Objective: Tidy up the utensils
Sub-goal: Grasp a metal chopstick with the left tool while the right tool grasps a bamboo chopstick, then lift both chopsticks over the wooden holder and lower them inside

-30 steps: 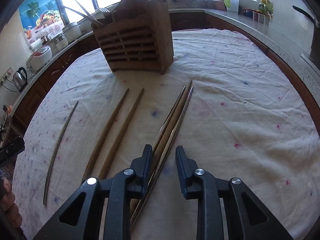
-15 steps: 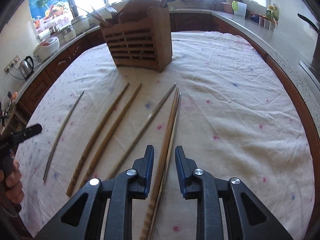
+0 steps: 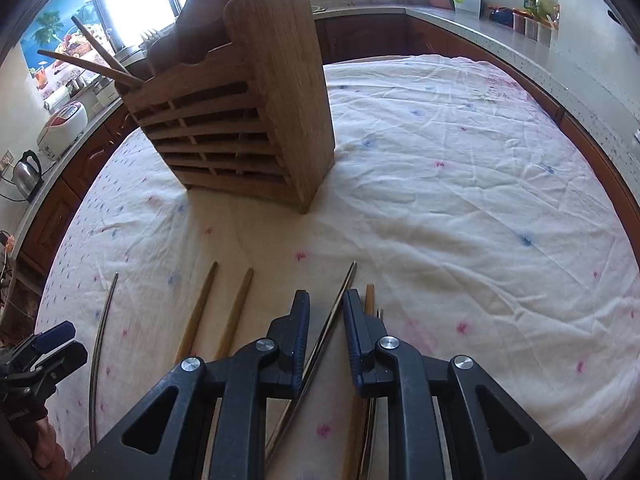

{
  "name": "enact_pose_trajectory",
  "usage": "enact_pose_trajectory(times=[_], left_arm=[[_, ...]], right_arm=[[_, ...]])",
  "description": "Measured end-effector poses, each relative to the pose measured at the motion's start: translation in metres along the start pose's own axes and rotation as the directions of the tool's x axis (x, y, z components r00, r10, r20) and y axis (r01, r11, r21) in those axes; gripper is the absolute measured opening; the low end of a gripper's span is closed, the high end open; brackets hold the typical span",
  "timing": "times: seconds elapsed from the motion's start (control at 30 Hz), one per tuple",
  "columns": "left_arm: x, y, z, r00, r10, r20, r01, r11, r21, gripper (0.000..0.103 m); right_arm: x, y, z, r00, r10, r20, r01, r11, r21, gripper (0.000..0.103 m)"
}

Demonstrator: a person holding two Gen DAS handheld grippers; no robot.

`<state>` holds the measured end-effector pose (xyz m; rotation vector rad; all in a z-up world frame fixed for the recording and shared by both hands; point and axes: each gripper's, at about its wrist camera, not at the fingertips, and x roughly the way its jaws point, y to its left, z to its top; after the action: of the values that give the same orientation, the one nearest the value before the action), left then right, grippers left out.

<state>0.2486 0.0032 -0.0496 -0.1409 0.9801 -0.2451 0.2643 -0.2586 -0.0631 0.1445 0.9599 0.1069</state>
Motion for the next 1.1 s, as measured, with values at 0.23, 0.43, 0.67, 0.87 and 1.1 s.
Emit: enact_pose_trajectory(times=[0.23,0.43,0.67,0.87,1.1], left_arm=[[0.031,-0.023,0.022,0.997,0.074,-0.009,-0.072,0.99,0.122,0.06],[0.035,-0.038,0.026,0.995,0.098,-0.003,-0.095,0.973,0.209,0.01],[0.015,-0.025,0.024,1.0,-0.013,-0.012,0.015,0.991,0.137,0.004],[-0.043,-0.014,0.02,0.986,-0.153,0.068,0.149,0.987,0.058,0.004],[-0.113,-0.011,0.017,0.952,-0.252,0.177,0.248,0.968,0.041,0.004]], right_arm=[[0.01,0.014,0.006,0.999,-0.037,0.017,0.038,0.997,-0.069,0.018],[0.009,0.013,0.006,1.0,-0.024,0.017,0.025,0.996,-0.08,0.008],[-0.014,0.009,-0.005,0.994,0.103,0.036,-0.104,0.994,0.017,0.004],[-0.072,0.013,-0.017,0.974,0.185,0.134,-0.19,0.981,0.026,0.004],[-0.137,0.016,-0.027,0.941,0.233,0.246,-0.238,0.971,-0.009,0.004]])
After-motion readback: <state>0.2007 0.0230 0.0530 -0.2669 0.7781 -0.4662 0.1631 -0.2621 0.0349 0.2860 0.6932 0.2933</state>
